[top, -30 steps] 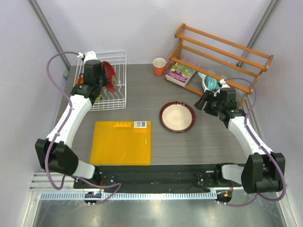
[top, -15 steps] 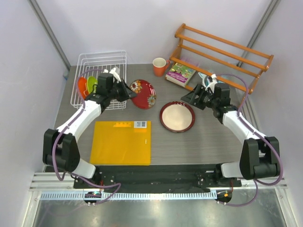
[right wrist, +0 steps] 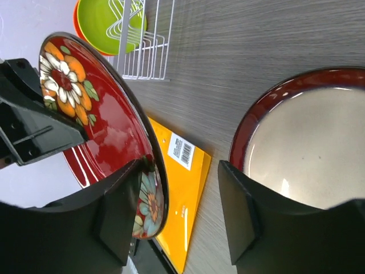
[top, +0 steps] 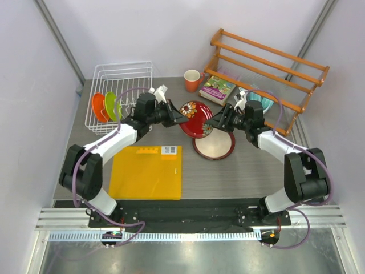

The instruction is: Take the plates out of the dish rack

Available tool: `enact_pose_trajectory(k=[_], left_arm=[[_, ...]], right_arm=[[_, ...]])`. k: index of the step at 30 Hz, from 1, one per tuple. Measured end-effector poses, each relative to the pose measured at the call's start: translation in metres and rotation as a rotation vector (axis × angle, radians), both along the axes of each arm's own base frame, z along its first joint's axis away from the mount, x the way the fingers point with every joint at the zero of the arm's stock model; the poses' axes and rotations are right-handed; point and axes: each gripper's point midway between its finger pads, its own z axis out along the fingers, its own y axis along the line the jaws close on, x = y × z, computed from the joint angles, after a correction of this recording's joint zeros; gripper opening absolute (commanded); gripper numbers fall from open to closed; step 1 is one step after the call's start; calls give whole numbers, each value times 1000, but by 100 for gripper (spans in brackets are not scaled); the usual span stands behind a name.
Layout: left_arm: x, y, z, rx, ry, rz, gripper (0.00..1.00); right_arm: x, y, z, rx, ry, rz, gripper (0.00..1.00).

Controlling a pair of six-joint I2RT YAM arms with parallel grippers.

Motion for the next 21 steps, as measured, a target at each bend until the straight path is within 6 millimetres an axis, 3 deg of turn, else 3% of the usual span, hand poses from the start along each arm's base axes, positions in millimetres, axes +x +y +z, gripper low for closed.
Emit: enact_pose_trajectory(k=[4, 7, 8, 11, 12, 13, 14, 17, 18, 21], left_arm=[[1, -6, -6, -10, 13, -16, 0], [0, -7, -4, -30, 21, -25, 0], [2, -7, -2, -39, 14, -28, 0], [5, -7, -1, -56, 10, -32, 0], [6, -7, -2, -60, 13, -33, 5], [7, -7, -5, -63, 18, -34, 18], [8, -8, -8, -65, 28, -36, 40], [10, -11, -15, -68, 36, -47, 55], [8, -13, -17, -63, 37, -53, 96], [5, -15, -20, -27, 10, -67, 99]], right_arm=[[2, 4, 6, 33, -21, 12, 21], [2, 7, 14, 73, -48, 32, 14], [3, 7, 17, 99, -55, 39, 4], [6, 9, 20, 158, -71, 51, 1], [7, 9, 19, 177, -72, 50, 1], [8, 9, 17, 194, -69, 47, 1], [8, 8, 15, 213, -60, 41, 1], [4, 8, 5, 259, -17, 30, 1], [0, 9, 1, 264, -3, 34, 1], [-6, 7, -6, 243, 23, 26, 1]])
